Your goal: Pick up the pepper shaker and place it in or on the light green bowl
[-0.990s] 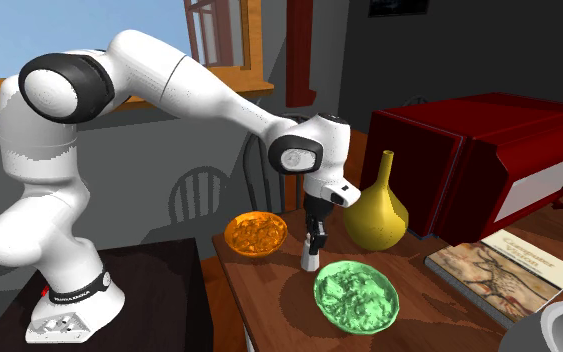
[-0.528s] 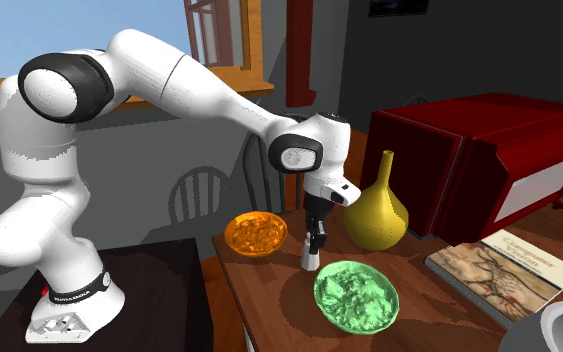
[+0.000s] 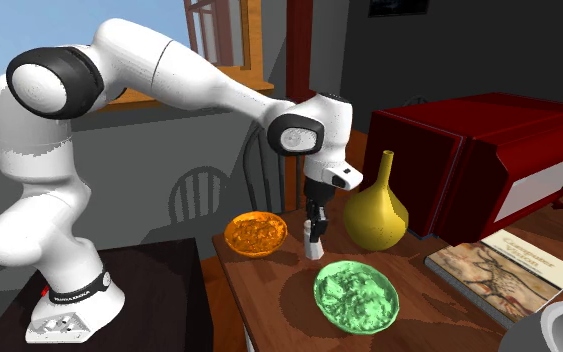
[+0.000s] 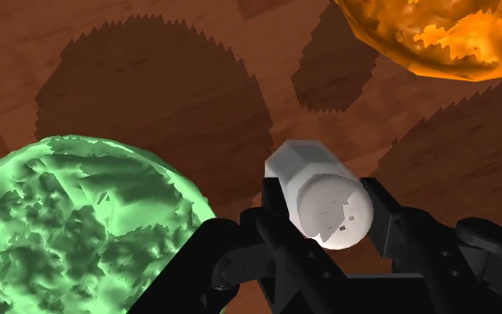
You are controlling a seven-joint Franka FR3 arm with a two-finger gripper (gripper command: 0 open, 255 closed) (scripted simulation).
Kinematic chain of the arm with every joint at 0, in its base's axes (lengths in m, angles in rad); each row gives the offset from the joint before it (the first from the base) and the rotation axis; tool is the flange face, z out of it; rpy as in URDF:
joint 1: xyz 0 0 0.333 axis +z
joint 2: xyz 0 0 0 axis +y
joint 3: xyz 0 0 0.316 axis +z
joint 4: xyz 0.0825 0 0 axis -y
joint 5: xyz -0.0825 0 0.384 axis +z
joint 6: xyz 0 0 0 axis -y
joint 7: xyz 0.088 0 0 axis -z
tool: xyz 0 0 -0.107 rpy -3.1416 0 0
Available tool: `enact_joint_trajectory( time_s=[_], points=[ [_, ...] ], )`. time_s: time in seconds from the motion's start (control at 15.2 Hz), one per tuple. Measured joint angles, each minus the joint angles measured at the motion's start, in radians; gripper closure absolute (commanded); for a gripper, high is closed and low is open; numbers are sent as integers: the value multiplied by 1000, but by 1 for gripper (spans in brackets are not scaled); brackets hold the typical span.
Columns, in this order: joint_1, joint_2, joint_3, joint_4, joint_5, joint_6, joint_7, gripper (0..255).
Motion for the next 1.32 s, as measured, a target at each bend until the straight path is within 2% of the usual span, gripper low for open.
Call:
enact_joint_trajectory(
  time_s=[1.32],
  points=[
    [0, -50, -2, 199, -2, -249, -7, 255]
  ],
)
